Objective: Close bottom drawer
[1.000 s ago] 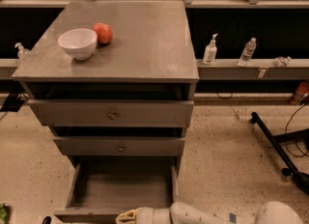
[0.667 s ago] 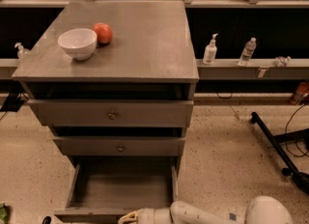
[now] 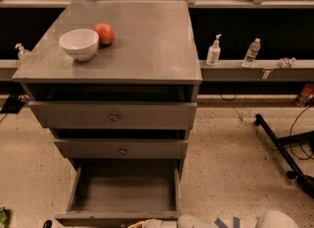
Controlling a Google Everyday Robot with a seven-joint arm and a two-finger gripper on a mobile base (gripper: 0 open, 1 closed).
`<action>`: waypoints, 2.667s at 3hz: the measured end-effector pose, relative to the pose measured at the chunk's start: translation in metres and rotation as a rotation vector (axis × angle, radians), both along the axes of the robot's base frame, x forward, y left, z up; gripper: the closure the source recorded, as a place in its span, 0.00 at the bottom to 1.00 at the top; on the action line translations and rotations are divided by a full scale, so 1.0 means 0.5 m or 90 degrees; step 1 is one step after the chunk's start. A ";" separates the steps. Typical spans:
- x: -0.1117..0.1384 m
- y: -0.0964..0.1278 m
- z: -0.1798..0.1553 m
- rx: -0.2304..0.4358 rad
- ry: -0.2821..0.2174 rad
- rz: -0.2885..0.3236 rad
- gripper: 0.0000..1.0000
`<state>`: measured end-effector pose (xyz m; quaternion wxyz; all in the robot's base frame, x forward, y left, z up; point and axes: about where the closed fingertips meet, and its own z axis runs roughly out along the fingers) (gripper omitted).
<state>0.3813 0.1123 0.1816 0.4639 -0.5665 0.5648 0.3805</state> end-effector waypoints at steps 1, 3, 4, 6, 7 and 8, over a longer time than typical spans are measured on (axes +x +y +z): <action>-0.005 -0.019 -0.011 -0.018 -0.004 -0.035 1.00; 0.056 -0.045 -0.032 -0.037 0.003 -0.098 1.00; 0.084 -0.051 -0.037 -0.039 0.010 -0.113 1.00; 0.126 -0.032 -0.048 -0.047 0.012 -0.108 1.00; 0.127 -0.026 -0.067 -0.033 0.009 -0.097 1.00; 0.119 -0.032 -0.102 -0.016 0.008 -0.085 1.00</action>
Offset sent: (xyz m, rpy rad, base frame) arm 0.0263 -0.0312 -0.0119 -0.1142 -0.0368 -0.1629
